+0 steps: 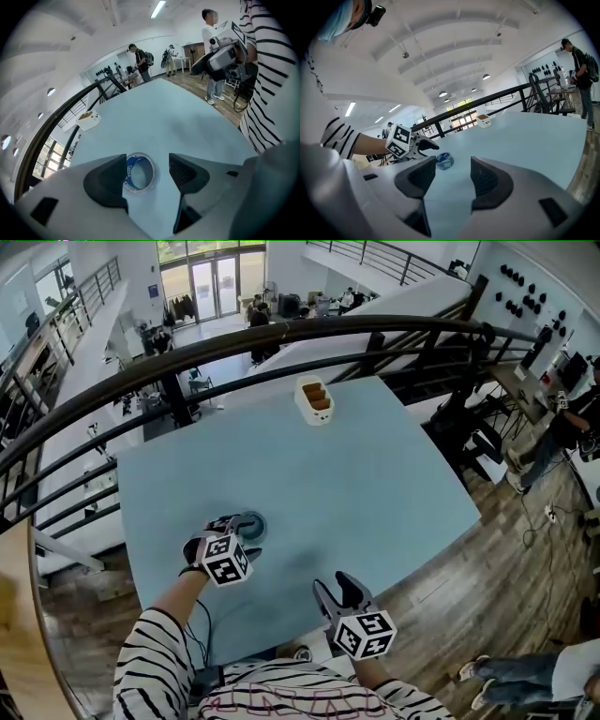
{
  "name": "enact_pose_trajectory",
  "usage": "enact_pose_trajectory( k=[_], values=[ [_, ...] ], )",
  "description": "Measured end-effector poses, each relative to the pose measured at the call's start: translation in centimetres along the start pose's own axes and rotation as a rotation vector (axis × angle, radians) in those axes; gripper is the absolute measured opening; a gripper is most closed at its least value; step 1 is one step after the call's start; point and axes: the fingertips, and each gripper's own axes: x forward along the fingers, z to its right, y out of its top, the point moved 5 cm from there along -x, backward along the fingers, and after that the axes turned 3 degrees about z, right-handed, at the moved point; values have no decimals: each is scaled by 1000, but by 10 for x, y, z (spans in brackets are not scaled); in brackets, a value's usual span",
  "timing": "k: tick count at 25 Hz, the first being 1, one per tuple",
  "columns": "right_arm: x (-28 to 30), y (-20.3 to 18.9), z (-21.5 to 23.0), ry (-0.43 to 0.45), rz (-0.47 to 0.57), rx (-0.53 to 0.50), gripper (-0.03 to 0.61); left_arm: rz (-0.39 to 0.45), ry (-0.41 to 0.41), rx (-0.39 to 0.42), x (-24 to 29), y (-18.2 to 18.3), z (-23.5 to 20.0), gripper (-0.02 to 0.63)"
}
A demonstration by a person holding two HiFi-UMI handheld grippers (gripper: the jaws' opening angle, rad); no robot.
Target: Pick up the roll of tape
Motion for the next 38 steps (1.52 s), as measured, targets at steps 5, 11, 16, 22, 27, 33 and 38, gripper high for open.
enact_pose_trajectory(
  k=[5, 11, 16, 22, 27, 33, 38],
  values=[
    [3, -3, 2, -13, -18, 9, 227, -63, -51, 14, 24, -12, 0, 264],
    [4, -8, 3, -39, -22, 26, 227, -117, -111, 27, 44, -28, 5, 264],
    [2, -8, 6, -67, -19, 38, 227, -158, -155, 67, 54, -30, 6, 264],
    [-4, -10, 9, -100, -20, 57, 227, -203, -219, 95, 64, -32, 6, 229],
    [-9, -13, 12, -120, -22, 72, 227, -229, -243, 121, 70, -32, 9, 153],
    [-12, -16, 15, -126, -24, 81, 227, -262, -262, 112, 73, -32, 11, 150],
    [-9, -15, 13, -112, -28, 80, 227, -283, -270, 123, 72, -30, 12, 131]
  ],
)
